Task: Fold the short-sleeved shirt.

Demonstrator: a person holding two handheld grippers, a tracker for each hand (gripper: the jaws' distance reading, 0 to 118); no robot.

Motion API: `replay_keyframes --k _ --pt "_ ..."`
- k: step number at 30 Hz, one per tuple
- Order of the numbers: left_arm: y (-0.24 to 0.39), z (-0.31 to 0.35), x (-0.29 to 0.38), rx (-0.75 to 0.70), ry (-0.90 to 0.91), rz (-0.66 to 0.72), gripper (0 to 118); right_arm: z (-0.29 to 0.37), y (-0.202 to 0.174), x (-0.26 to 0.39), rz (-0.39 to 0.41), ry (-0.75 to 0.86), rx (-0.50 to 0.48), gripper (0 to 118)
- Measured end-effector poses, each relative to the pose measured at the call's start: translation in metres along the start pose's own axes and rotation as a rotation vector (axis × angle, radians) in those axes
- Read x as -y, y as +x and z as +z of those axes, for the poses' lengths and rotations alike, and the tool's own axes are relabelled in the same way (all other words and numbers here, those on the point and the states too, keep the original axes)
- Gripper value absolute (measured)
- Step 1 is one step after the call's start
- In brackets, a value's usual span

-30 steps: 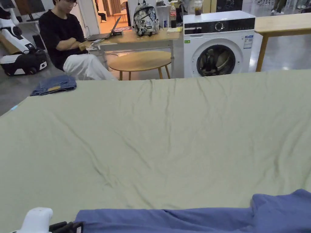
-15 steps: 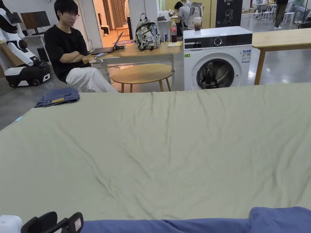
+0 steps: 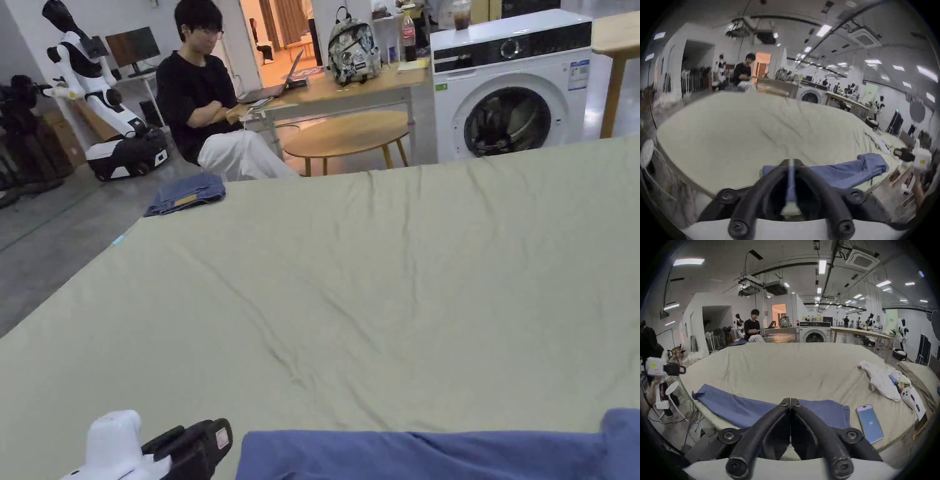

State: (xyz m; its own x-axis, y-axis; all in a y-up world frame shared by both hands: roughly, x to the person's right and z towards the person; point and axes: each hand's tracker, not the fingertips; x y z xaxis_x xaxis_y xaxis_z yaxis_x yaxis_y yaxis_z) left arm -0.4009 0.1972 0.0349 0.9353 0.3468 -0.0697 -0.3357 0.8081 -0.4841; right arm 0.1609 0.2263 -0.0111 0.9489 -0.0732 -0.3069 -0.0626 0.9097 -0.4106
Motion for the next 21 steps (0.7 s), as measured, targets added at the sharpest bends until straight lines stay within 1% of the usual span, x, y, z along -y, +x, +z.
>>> replay_keyframes --k 1,2,3,4,5,8,9,10,11,12,13,14,15,16,18,19,20,21 --pt "-0.019 -0.010 0.004 0.023 -0.017 0.077 88 0.001 0.001 0.001 -0.006 -0.012 -0.004 0" --pt "-0.034 -0.020 0.008 0.040 -0.039 0.139 99 -0.001 0.003 0.005 -0.010 -0.020 -0.003 0" --pt "-0.037 -0.034 0.011 0.061 -0.085 0.206 99 -0.002 0.006 0.007 -0.017 -0.036 0.000 0" --pt "-0.048 -0.044 0.014 0.051 -0.107 0.229 99 -0.002 0.008 0.009 -0.027 -0.050 0.001 0" --pt "-0.056 -0.053 0.017 0.082 -0.121 0.246 99 -0.003 0.010 0.009 -0.039 -0.061 0.003 0" --pt "-0.079 -0.090 0.023 0.082 -0.203 0.377 99 -0.006 0.021 0.014 -0.097 -0.087 0.001 0" --pt "-0.083 -0.101 0.027 0.118 -0.231 0.433 98 -0.005 0.023 0.014 -0.120 -0.086 -0.002 0" --pt "-0.087 -0.111 0.030 0.155 -0.235 0.487 91 -0.007 0.026 0.018 -0.137 -0.086 -0.002 0" --pt "-0.079 -0.114 0.034 0.206 -0.248 0.529 71 -0.007 0.028 0.017 -0.148 -0.091 0.000 0" --pt "-0.074 -0.118 0.033 0.237 -0.228 0.543 41 -0.007 0.030 0.017 -0.153 -0.094 0.008 0" --pt "-0.070 -0.124 0.032 0.258 -0.227 0.566 18 -0.006 0.031 0.016 -0.158 -0.094 0.014 0" --pt "-0.066 -0.132 0.034 0.262 -0.249 0.581 9 -0.007 0.031 0.018 -0.161 -0.095 0.016 0" --pt "-0.050 -0.134 0.039 0.256 -0.283 0.575 9 -0.007 0.032 0.018 -0.168 -0.098 0.014 0" --pt "-0.043 -0.137 0.042 0.252 -0.280 0.560 5 -0.007 0.033 0.018 -0.172 -0.100 0.014 0" --pt "-0.034 -0.131 0.037 0.240 -0.253 0.551 5 -0.006 0.041 0.022 -0.168 -0.105 0.016 0" --pt "-0.049 -0.125 0.027 0.224 -0.221 0.560 5 -0.004 0.043 0.022 -0.160 -0.108 0.018 0" --pt "-0.054 -0.116 0.019 0.237 -0.166 0.602 4 -0.002 0.044 0.022 -0.153 -0.107 0.023 0" --pt "-0.059 -0.107 0.006 0.297 -0.100 0.670 4 0.000 0.046 0.022 -0.149 -0.108 0.026 0"
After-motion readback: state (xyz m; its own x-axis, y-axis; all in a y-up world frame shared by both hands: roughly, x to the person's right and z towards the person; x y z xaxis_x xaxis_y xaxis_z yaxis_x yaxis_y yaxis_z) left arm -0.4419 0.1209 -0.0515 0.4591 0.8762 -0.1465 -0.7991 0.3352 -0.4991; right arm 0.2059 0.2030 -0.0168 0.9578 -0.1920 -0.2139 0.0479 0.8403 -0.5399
